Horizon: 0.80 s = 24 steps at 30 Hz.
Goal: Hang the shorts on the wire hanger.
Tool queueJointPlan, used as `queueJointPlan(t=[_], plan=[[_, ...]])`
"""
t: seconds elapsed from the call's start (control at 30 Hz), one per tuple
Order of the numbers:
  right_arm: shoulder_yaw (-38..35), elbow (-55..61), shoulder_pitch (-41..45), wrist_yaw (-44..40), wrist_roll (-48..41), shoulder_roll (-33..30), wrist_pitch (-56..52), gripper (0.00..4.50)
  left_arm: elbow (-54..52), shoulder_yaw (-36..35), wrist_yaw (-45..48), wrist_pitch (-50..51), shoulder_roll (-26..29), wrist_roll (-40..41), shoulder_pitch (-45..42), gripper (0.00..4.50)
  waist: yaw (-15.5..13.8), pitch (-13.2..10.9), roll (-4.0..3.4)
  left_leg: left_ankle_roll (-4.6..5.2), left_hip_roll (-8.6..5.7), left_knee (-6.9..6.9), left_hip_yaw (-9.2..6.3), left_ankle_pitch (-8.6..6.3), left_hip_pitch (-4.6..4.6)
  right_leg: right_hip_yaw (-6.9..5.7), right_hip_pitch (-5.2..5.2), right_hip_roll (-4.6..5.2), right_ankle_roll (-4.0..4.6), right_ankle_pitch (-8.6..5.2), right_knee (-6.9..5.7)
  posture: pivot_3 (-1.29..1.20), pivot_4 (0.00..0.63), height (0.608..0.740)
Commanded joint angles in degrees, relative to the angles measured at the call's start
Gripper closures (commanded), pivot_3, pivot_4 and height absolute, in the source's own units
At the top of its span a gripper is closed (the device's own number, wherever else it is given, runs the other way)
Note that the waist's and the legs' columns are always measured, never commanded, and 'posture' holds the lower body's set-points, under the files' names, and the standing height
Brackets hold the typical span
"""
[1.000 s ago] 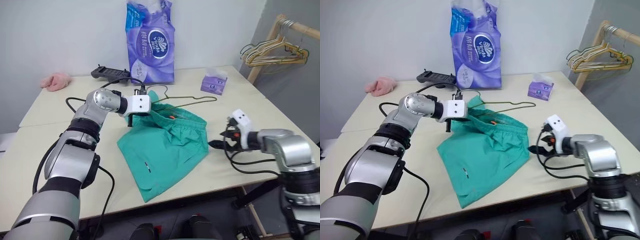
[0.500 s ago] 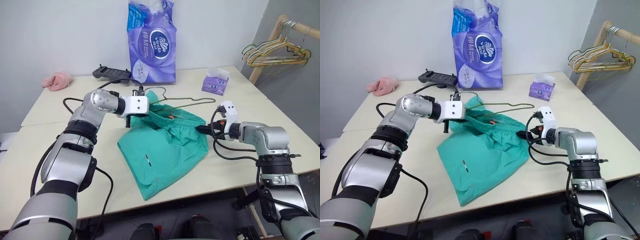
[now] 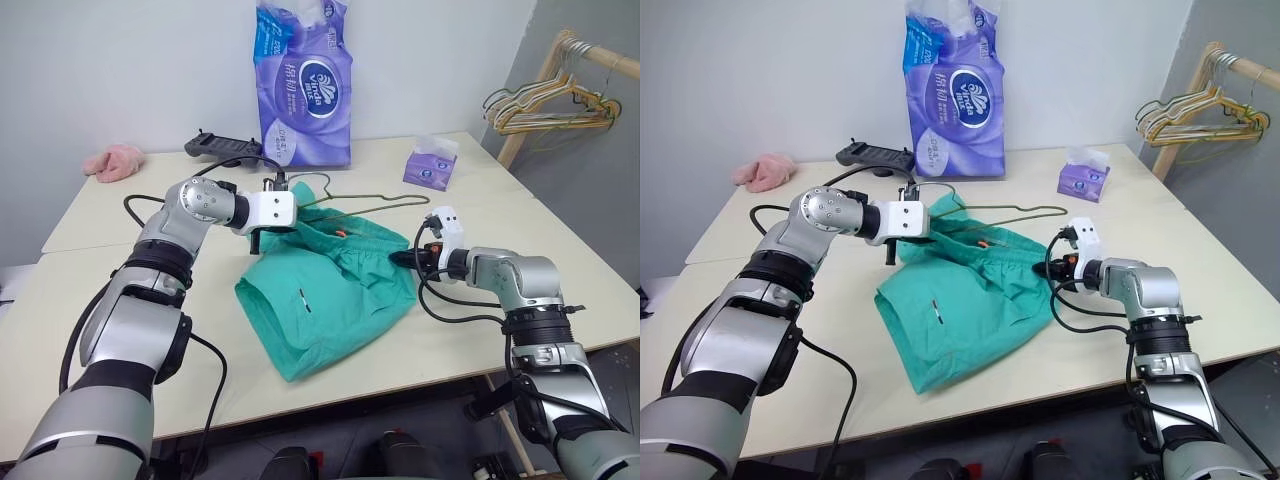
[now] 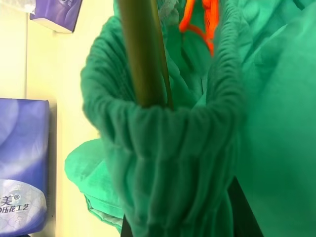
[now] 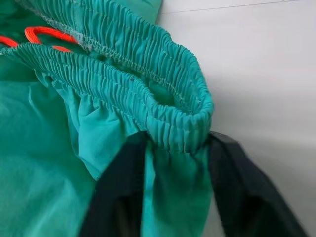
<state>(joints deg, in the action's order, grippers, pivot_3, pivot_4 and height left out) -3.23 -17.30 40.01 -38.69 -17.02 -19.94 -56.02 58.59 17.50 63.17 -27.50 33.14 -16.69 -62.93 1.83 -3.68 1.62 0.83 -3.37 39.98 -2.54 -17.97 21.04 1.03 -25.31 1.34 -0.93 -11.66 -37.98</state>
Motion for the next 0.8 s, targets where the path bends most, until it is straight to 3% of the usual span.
queueJointPlan(t=[0.03, 0.07, 0.1, 0.2, 0.33, 0.5, 0.8], plan=[[-1.1, 1.3, 2.3, 0.1, -1.6, -0.5, 1.0, 4.08, -1.7, -1.2, -0.6, 0.1, 1.3, 0.8, -0.9, 4.50, 0.0, 0.0, 0.00, 0.00, 0.00, 0.00, 0.00, 0.00, 0.00, 0.00, 0.00, 0.00, 0.00, 0.00, 0.00, -0.01, 0.007, 0.740], [-1.2, 1.4, 2.4, 0.1, -1.7, -0.5, 1.2, 4.41, -1.7, -1.2, -0.7, 0.1, 1.3, 0.8, -0.9, 4.50, 0.0, 0.0, 0.00, 0.00, 0.00, 0.00, 0.00, 0.00, 0.00, 0.00, 0.00, 0.00, 0.00, 0.00, 0.00, -0.01, 0.007, 0.740], [-1.1, 1.7, 2.4, 0.2, -1.5, -0.7, 1.6, 4.46, -1.7, -1.2, -0.6, 0.1, 1.4, 0.9, -0.9, 4.50, 0.0, 0.0, 0.00, 0.00, 0.00, 0.00, 0.00, 0.00, 0.00, 0.00, 0.00, 0.00, 0.00, 0.00, 0.00, -0.01, 0.008, 0.740], [-0.3, 3.0, 2.5, 0.1, -0.8, -1.5, 2.7, 4.46, -1.7, -1.3, -0.6, 0.2, 1.6, 1.0, -0.9, 4.50, 0.0, 0.0, 0.00, 0.00, 0.00, 0.00, 0.00, 0.00, 0.00, 0.00, 0.00, 0.00, 0.00, 0.00, 0.00, 0.00, 0.009, 0.740], [7.3, 10.0, -1.3, -3.7, 4.8, -8.0, 11.6, 4.46, -2.6, -1.4, 1.0, 0.0, 2.2, 1.7, 0.3, 4.50, -0.1, 0.0, -0.01, 0.01, 0.00, 0.00, -0.03, -0.01, 0.01, -0.04, 0.00, 0.00, 0.00, 0.00, 0.03, -0.01, 0.013, 0.740], [8.7, 13.5, -3.6, -5.8, 7.2, -14.5, 17.7, 4.46, -5.8, -0.8, 7.6, 0.7, 4.6, 3.3, 3.5, 4.50, 0.0, 0.0, -0.01, 0.01, 0.00, 0.00, 0.00, -0.01, 0.00, -0.03, 0.01, -0.01, -0.01, -0.01, 0.02, -0.03, 0.018, 0.740], [9.0, 18.2, -5.1, -8.8, 6.6, -18.2, 16.4, 4.46, -3.2, 0.6, 5.2, -0.4, 4.5, 0.2, 1.6, 4.50, -0.1, 0.0, -0.01, 0.02, 0.02, 0.01, -0.01, -0.01, 0.00, -0.04, 0.05, -0.04, -0.01, -0.01, 0.06, -0.05, 0.015, 0.740]])
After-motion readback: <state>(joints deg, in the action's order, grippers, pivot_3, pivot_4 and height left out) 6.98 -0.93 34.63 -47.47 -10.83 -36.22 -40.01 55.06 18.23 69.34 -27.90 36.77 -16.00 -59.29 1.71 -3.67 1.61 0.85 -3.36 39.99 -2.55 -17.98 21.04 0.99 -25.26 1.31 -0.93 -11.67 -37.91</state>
